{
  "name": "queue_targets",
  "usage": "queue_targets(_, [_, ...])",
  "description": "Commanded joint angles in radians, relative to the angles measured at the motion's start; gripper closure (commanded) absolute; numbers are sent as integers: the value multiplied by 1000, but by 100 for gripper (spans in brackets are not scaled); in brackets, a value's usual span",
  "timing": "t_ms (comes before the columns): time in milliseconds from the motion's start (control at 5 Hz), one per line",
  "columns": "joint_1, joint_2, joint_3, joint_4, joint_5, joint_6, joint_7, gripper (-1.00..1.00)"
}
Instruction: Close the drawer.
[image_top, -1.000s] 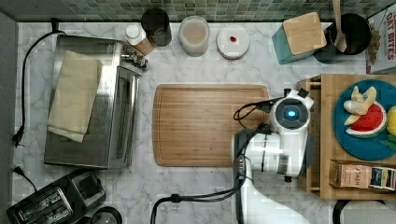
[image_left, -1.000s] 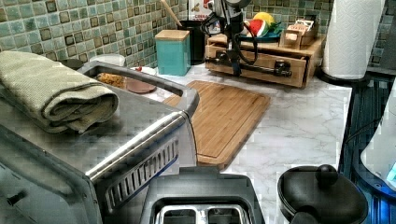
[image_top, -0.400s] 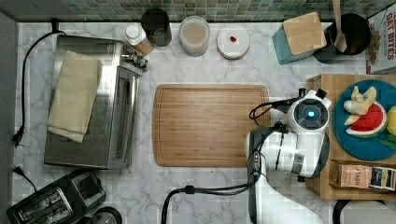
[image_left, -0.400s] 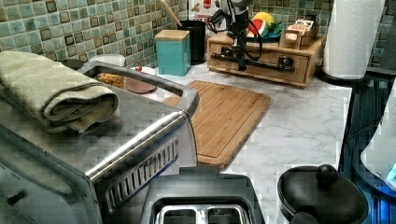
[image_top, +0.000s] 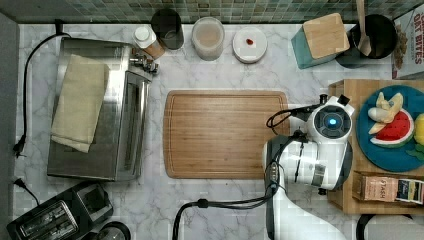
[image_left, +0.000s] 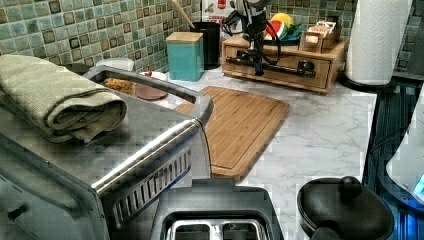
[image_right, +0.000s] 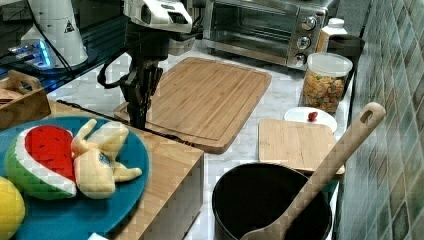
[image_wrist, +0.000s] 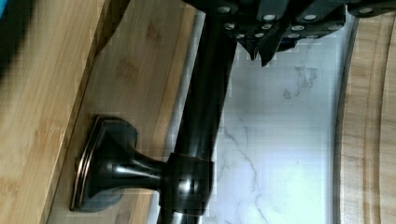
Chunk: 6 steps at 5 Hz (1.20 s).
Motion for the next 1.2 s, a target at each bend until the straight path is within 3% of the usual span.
queue_targets(200, [-125, -48, -175, 140, -67, 19, -2, 100])
queue_targets(1200, [-122, -47, -178, 140, -66, 19, -3, 100])
